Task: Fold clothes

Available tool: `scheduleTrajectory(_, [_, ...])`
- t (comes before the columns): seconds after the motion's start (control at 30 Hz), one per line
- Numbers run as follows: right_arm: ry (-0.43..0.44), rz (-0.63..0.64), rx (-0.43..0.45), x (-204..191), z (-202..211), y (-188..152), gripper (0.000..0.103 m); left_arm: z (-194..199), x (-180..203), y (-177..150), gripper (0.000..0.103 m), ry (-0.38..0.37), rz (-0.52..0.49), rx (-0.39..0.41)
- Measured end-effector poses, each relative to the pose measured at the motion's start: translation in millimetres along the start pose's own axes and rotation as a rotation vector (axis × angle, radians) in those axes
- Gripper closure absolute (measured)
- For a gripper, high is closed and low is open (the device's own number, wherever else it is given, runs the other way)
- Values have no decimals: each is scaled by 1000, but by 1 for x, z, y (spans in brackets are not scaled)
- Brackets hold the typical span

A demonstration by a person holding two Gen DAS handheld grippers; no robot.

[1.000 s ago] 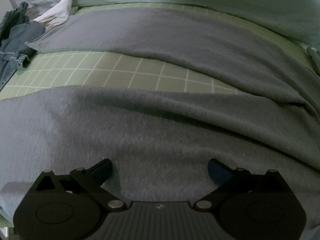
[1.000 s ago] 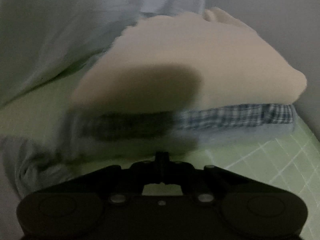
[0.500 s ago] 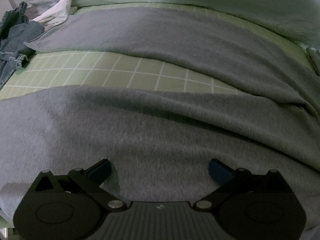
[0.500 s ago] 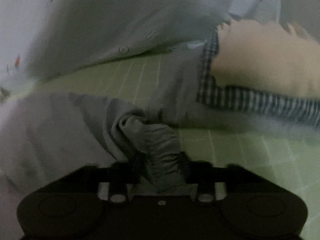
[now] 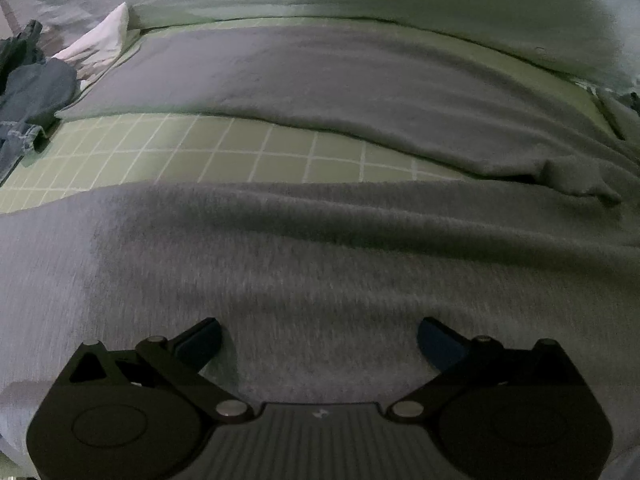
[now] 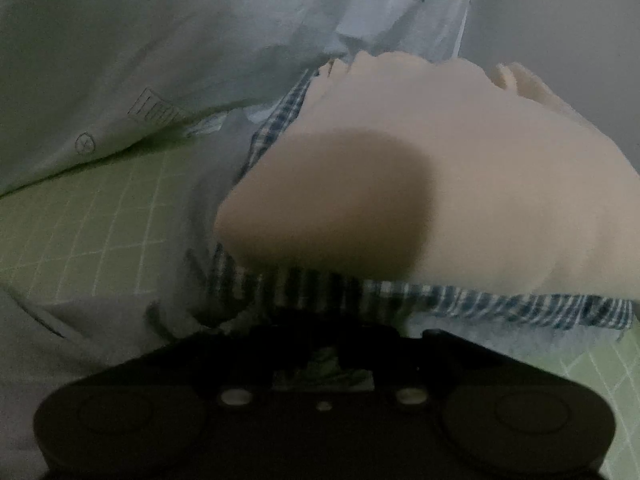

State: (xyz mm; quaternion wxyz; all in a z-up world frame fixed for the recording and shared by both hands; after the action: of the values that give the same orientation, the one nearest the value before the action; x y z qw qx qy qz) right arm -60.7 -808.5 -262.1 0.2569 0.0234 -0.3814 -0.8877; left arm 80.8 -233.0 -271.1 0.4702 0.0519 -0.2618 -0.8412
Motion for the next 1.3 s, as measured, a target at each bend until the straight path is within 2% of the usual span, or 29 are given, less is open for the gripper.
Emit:
scheduleTrajectory(0.03, [15, -5, -11, 1, 7, -2, 67, 1, 0, -1, 0, -5, -7, -2])
scheduleTrajectory(0.1, [24, -46, 20, 16, 35, -16, 43, 3, 0, -4, 0, -14, -20, -8])
scheduleTrajectory(0.13, [28, -68, 38, 24, 50, -23, 40, 5, 0, -6, 0, -18, -25, -11])
scheduleTrajectory(0.2, [5, -142, 50, 47, 84, -47, 37, 8, -1, -11, 0, -22, -31, -12])
scheduleTrajectory(0.3, [-31, -344, -10, 89, 115, -89, 34, 12, -2, -17, 0, -30, -48, -13])
scheduleTrajectory(0.37, [-49, -477, -73, 109, 129, -129, 34, 12, -2, -19, 0, -39, -64, -15])
scheduleTrajectory(0.47, [-39, -597, -153, 118, 136, -176, 34, 13, -2, -21, 0, -54, -90, -20])
scheduleTrajectory(0.57, [7, -629, -152, 113, 147, -195, 34, 15, -1, -23, 0, -72, -122, -34])
scheduleTrajectory(0.63, [25, -593, -155, 102, 147, -193, 37, 16, 0, -26, 0, -83, -141, -41])
scheduleTrajectory(0.67, [23, -546, -156, 95, 145, -189, 45, 17, 0, -27, 0, -87, -148, -42])
scheduleTrajectory(0.7, [21, -494, -159, 88, 142, -185, 62, 18, 1, -28, 0, -91, -155, -43])
scheduleTrajectory(0.77, [-13, -368, -160, 77, 141, -180, 87, 19, 1, -30, 0, -98, -169, -51])
scheduleTrajectory(0.87, [-53, -251, -144, 78, 150, -183, 96, 20, 1, -33, 0, -109, -183, -64])
scheduleTrajectory(0.9, [-77, -251, -146, 86, 152, -186, 98, 21, 1, -34, 0, -114, -189, -70])
scheduleTrajectory(1.07, [-206, -282, -161, 133, 156, -204, 99, 23, 1, -38, 0, -132, -223, -88])
scheduleTrajectory(1.17, [-189, -263, -165, 140, 158, -207, 96, 23, 1, -39, 0, -135, -237, -96])
scheduleTrajectory(1.27, [-262, -196, -188, 138, 159, -203, 67, 24, 1, -39, 0, -140, -243, -110])
scheduleTrajectory(1.3, [-284, -197, -181, 136, 159, -199, 62, 23, 1, -39, 0, -143, -246, -116])
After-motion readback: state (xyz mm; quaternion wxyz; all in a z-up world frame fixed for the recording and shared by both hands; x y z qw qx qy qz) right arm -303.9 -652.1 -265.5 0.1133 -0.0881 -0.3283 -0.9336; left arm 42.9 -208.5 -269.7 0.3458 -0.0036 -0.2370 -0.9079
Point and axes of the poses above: each gripper's, at about its wrist camera, not at the fingertips, and z roughly against the way its jaws point, x to its right, y to its top, the point moved 9 cm from there along -z, roughly the way its jaws point, and after that the axes turned 11 degrees about -y, right-handed, at the moved point
